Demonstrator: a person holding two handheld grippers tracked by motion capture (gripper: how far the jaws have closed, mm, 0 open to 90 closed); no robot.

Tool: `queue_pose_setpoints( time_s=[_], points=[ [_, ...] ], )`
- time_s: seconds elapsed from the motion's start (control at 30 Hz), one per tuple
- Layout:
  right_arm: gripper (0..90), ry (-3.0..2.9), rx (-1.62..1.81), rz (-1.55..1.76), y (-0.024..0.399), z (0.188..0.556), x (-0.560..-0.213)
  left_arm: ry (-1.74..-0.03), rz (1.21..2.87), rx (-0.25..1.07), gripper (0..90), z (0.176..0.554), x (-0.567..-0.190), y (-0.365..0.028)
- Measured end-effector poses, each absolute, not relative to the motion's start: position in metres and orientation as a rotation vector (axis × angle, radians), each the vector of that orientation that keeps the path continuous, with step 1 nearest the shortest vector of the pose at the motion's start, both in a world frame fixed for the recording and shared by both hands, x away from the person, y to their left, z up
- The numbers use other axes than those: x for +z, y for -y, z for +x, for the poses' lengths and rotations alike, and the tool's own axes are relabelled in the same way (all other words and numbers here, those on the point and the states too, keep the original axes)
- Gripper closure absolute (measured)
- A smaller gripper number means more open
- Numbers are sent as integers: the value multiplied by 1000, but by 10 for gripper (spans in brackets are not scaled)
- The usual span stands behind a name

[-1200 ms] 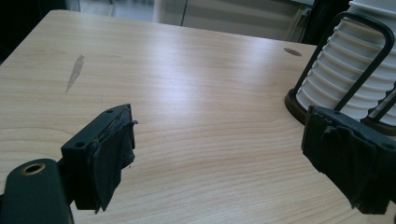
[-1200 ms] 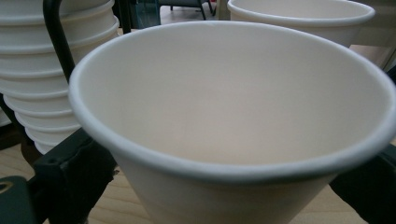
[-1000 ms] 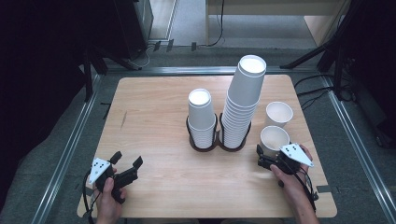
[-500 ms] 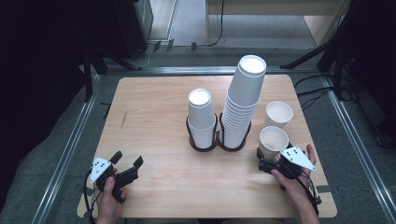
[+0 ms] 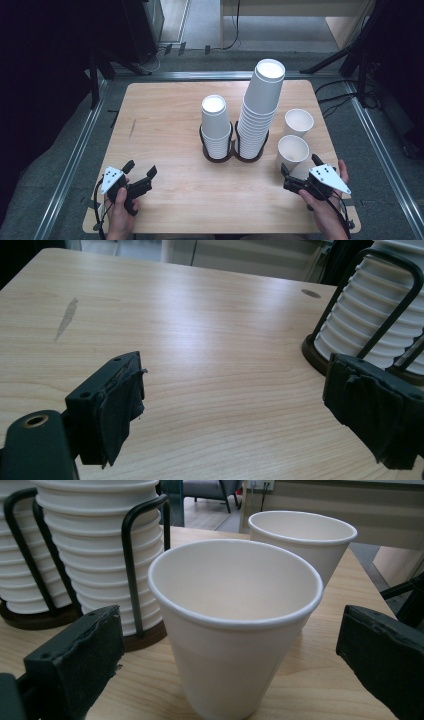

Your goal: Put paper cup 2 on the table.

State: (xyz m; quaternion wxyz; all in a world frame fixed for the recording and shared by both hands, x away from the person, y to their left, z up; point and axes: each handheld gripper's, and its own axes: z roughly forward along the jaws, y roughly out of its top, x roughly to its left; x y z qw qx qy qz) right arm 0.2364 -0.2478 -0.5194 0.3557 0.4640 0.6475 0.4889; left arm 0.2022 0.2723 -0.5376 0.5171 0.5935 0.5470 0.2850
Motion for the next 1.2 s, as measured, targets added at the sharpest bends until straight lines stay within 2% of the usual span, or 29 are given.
queue_pose_setpoints(
  time_s=[0.6,1.2],
  points=[
    [0,-1634,1240,1191,279,206,-518,-1338,1409,692,97,199,-539,-279],
    [0,-1591,1094,1280,321,200,-542,-1392,1400,726,97,182,-542,-303]
  ],
)
